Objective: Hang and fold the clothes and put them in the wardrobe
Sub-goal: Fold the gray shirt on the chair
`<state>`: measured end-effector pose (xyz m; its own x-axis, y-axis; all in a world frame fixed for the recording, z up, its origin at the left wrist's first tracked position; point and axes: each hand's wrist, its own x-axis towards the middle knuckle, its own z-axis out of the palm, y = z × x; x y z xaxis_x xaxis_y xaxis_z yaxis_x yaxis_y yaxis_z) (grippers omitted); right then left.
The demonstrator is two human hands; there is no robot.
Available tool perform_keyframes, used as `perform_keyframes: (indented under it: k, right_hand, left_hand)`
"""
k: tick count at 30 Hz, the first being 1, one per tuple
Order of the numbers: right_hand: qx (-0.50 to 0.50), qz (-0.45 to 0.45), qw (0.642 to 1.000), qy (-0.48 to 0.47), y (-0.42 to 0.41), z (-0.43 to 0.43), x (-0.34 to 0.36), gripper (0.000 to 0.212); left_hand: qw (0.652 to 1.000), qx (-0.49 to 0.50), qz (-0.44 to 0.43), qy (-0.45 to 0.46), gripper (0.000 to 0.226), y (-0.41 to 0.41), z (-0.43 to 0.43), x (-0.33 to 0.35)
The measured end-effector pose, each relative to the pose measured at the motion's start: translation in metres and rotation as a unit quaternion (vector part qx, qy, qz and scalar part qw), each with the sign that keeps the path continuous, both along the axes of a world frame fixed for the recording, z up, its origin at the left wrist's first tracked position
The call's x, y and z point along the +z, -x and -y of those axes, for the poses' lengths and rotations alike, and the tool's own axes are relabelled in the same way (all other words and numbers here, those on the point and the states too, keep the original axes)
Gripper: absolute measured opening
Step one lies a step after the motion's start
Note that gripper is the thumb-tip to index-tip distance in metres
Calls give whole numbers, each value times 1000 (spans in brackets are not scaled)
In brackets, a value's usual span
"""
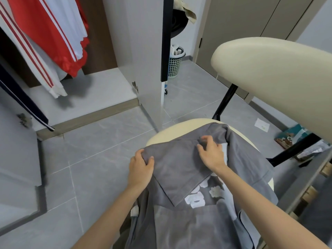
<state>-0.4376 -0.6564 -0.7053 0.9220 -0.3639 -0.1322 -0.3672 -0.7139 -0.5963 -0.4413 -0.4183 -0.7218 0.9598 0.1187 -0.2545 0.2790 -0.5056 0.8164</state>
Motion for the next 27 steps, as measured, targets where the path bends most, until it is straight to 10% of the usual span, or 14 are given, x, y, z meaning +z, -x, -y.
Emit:
perform_keyframes:
  k: [10,27]
  right_hand:
    - [5,-58,995,-75,-60,-3,-3,32]
    - [86,18,989,-117,6,-6,39,31]
  left_hand:
    - [961,117,-73,242,54,-52,3,1]
    - [999,-40,-10,22,60,-23,0,17]
